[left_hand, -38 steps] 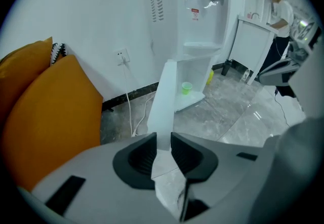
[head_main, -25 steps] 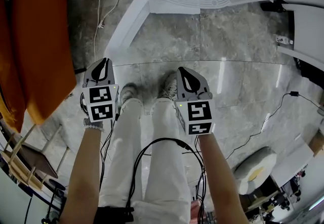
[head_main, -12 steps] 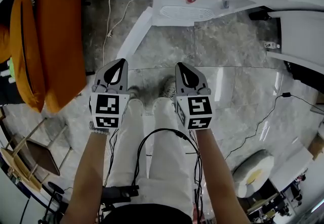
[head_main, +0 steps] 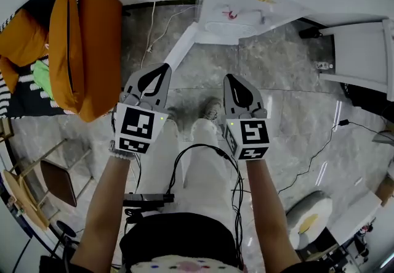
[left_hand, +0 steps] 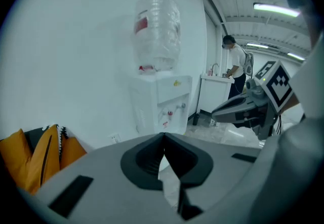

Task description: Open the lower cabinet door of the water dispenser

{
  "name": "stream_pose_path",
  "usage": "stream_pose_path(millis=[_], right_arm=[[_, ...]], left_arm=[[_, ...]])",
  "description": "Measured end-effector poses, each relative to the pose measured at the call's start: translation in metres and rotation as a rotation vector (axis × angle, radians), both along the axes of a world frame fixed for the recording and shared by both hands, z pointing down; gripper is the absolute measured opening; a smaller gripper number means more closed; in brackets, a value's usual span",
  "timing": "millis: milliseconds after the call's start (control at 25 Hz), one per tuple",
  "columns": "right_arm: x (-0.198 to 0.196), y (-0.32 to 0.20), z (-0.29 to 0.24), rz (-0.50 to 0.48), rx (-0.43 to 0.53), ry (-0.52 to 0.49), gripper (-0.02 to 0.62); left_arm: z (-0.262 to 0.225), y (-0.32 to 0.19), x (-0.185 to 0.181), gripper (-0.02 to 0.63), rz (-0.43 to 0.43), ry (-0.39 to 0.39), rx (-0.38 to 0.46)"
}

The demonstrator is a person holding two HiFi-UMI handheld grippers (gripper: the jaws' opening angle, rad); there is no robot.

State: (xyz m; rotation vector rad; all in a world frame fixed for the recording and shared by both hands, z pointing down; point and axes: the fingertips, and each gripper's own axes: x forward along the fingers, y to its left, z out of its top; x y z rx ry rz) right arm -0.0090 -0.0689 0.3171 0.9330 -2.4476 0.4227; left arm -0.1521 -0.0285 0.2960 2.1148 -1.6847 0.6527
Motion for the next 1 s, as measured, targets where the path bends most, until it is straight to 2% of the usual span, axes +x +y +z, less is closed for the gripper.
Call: stream_pose_path(millis=[240,480,1000], right_arm=[[0.001,0.012,-0.064,0.027,0.063,-0.045,0.003],[0.004,0.025,-0.116,0.047,0.128,-0.066,0.003],[0.004,0.055,-0.192,0.084,0.219,-0.11,0.003]], left_arm=[[-0.071,0.007,0.003,0.013,0.03,0.016,0.088],[-0.116,0.026,0.006,0.013,0.052,0.028,0.14],[-0.21,0.055,-0.03,0.013,0.023,0.005,0.32]])
